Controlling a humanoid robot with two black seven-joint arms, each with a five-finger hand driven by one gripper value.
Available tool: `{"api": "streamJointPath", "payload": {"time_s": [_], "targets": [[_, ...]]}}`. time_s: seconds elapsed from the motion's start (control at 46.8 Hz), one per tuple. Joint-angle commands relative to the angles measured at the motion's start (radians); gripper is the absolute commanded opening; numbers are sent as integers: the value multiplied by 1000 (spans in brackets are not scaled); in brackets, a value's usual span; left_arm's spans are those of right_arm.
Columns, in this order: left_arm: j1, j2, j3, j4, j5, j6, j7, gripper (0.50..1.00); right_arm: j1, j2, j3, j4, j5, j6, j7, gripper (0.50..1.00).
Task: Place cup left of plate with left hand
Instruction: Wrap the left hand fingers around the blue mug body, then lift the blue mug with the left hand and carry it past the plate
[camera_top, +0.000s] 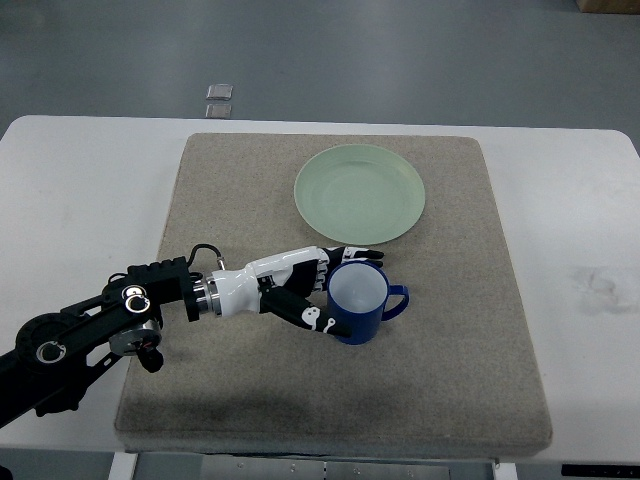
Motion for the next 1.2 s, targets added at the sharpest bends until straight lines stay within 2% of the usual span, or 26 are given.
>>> {"api": "streamJointPath", "payload": {"time_s": [0.0,0.384,0.555,0.918,1.004,1.068,1.174], "targets": [[-1,-7,0,2,2,0,1,996,-1,0,0,0,1,-1,0,932],[-7,-8,-2,7,71,3,-1,971,-1,0,0,0,1,-1,0,932],[-7,-13,-2,7,74,5,-1,900,1,0,0,0,1,0,0,932],[-9,-21,-2,7,72,8,-1,861,1,0,0,0,-1,-1,0,932],[-9,-21,-2,7,72,13,-2,825,-1,0,0,0,-1,-1,0,932],[-10,-21,-2,7,72,23,-1,816,-1,0,0,0,-1,-1,0,932],[-10,-21,-2,7,72,26,-2,739,-1,0,0,0,-1,-1,-1,932]]}}
